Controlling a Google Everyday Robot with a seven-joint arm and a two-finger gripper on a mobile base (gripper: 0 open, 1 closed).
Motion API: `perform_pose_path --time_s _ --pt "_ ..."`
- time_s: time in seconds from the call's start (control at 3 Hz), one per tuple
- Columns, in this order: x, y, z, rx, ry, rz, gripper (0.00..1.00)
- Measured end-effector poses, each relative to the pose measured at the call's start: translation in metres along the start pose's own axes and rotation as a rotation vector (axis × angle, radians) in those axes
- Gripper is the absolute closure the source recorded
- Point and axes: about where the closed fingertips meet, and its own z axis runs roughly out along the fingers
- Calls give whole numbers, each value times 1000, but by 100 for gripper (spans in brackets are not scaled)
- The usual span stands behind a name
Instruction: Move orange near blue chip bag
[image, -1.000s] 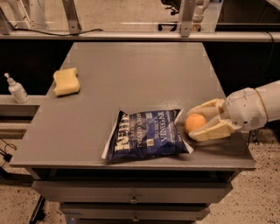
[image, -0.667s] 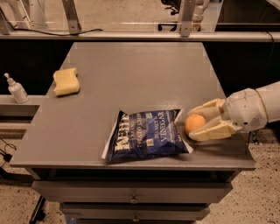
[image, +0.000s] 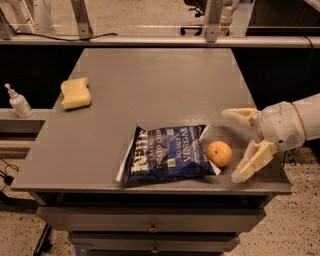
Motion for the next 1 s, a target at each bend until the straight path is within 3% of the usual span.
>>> perform_pose_path --time_s 0.33,0.67,1.0 --pt "1 -3 -3 8 6 3 0" --pt "5 -20 -29 66 11 13 0" --pt "4 -51 -85 179 35 -13 0"
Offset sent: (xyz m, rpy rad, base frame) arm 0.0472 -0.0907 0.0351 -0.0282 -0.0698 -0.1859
